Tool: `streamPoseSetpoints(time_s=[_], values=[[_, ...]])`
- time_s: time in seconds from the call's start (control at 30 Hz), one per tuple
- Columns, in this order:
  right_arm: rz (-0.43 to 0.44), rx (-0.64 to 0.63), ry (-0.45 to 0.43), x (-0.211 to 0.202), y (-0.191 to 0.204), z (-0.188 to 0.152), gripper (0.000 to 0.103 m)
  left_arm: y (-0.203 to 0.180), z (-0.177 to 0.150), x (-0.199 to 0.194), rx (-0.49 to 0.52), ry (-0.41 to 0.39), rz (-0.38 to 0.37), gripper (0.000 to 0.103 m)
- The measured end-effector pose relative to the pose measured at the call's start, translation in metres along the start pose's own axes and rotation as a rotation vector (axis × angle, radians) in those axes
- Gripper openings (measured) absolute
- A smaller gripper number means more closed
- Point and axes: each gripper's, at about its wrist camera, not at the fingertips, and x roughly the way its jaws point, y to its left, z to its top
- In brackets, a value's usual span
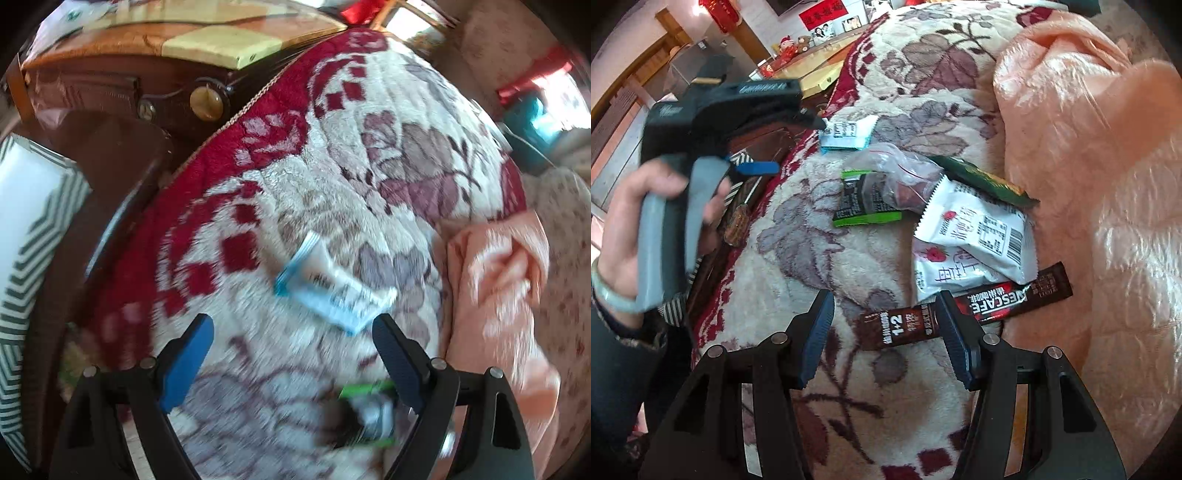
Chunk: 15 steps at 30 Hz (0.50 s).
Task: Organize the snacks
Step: 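Move both grippers back toward the remaining snacks on the quilt, then grasp the blue milk candy packet with the left gripper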
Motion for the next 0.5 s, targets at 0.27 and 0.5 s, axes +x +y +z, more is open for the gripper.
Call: streamPoseSetpoints(time_s=[0.27,0.5], values=[[0.021,0.013,0.02,0.006,-0.005,-0.002,0.057,-0.012,0.013,0.033,-0.027,0.006,0.042,0.089],[0.031,0.012,0.021,0.007,-0.005,-0.001,0.057,-0.003,-0.003,0.029,0.115,0.016,0.085,0.094]])
